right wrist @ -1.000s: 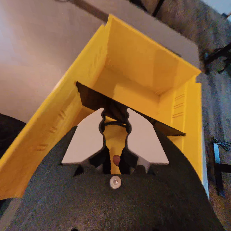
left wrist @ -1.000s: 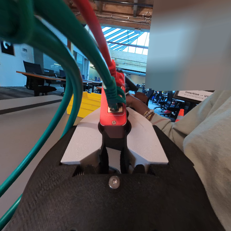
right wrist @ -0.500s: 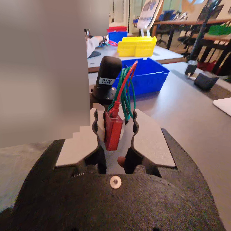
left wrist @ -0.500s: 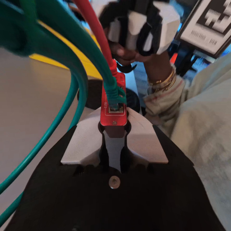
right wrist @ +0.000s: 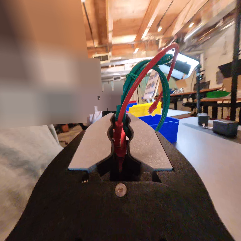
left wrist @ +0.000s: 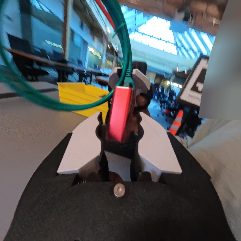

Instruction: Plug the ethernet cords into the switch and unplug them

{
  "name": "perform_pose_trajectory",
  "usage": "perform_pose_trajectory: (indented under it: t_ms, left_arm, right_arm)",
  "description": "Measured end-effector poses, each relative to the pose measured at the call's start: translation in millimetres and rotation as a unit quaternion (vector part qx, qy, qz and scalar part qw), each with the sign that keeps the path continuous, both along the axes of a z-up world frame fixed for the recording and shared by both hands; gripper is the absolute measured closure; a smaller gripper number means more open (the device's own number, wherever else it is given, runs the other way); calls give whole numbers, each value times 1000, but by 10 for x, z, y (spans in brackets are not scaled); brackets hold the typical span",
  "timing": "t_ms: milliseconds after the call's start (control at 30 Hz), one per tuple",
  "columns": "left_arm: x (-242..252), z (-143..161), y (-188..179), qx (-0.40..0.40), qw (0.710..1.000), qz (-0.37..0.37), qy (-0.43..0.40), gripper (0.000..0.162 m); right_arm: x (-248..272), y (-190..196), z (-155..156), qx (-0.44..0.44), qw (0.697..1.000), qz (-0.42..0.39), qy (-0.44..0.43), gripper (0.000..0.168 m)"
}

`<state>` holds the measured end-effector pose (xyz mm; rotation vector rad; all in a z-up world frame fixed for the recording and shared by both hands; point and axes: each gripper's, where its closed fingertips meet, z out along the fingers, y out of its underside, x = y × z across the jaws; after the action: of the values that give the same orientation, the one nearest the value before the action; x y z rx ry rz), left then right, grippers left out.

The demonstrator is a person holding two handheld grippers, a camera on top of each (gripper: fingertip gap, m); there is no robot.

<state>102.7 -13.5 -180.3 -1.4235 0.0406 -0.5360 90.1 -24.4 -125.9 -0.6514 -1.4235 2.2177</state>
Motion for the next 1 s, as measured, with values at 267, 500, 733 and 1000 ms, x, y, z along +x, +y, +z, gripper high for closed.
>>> perform_pose_trajectory:
  t_ms: [267, 500, 733, 1000]
  left_arm:
    - [89, 178, 160, 83, 985, -8, -154, 104]
    - [-37, 274, 4, 118, 984, 1, -133, 133]
    - [-265, 292, -199, 130, 973, -15, -189, 133]
    - [-167, 198, -170, 105, 982, -31, -154, 135]
  right_arm:
    - [29, 300, 336, -234, 966, -58, 98, 152]
    - [-110, 134, 157, -245, 969, -29, 34, 152]
    - [-196, 77, -74, -129, 989, 0, -76, 133]
    - [16, 67, -391, -9, 984, 39, -171, 140]
